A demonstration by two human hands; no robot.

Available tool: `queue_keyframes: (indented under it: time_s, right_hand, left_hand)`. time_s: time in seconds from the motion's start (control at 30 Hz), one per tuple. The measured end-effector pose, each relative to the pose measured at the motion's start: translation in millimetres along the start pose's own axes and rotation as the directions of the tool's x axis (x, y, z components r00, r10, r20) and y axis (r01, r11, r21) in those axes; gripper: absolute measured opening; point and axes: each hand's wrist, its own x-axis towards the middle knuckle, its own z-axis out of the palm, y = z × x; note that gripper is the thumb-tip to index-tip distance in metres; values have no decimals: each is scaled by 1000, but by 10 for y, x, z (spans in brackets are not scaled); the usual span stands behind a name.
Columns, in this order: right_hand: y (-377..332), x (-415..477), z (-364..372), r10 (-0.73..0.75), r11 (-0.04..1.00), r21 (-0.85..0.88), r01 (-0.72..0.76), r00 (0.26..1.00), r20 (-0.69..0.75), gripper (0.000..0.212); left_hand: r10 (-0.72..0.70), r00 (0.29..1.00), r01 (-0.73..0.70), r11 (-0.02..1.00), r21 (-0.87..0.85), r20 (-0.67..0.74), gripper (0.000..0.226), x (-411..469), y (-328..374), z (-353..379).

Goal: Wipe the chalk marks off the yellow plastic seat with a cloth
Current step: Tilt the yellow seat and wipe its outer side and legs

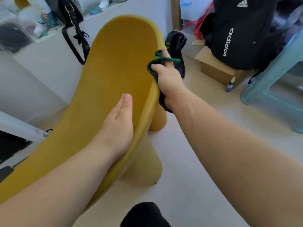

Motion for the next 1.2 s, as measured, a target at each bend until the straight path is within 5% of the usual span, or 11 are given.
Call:
queue_keyframes:
  time_s: [0.13, 0.27, 0.5, 0.63, 0.7, 0.9, 1.0, 1.1, 1.2]
  right_hand:
    - [145, -717, 140, 11, 997, -75, -13, 1000, -27, 91]
    - [361, -1269, 289, -17, 998, -59, 19, 999, 37, 91]
    - [99, -472, 71, 140, 981, -126, -147, 988, -58, 95]
    - [290, -1001, 104, 56, 995, -76, -57, 998, -24, 62]
    - [510, -1219, 61, 125, 992, -16, -124, 988, 87, 58]
    - [1092, -1328, 132, -40, 998, 50, 31, 977, 208, 24]
    - [1310, -1238, 168, -101, 994, 69, 89, 976, 195, 35]
    - [1535, -1169, 205, -134, 991, 27, 132, 975, 175, 90]
    - [1850, -1142, 197, -126, 992, -3, 128, 980, 157, 93]
  left_hand:
    - [142, 989, -129, 968, 216, -42, 66, 105, -103, -40]
    - [144, 989, -147, 969, 197, 29, 67, 251, -170, -42]
    - [164, 981, -179, 971, 156, 103, 67, 177, -121, -64]
    - [204, 965, -244, 929, 278, 166, 65, 44, -63, -139]
    - [229, 959, -277, 884, 376, 168, 62, -90, -45, -170]
    - [318, 936, -332, 647, 686, 153, 51, -845, -263, -147]
    - [313, 943, -293, 618, 730, 114, 50, -877, -292, -118]
    - [274, 957, -249, 589, 768, 100, 50, -895, -264, -75]
    - [362, 930, -237, 437, 868, 71, 57, -922, -323, 3]
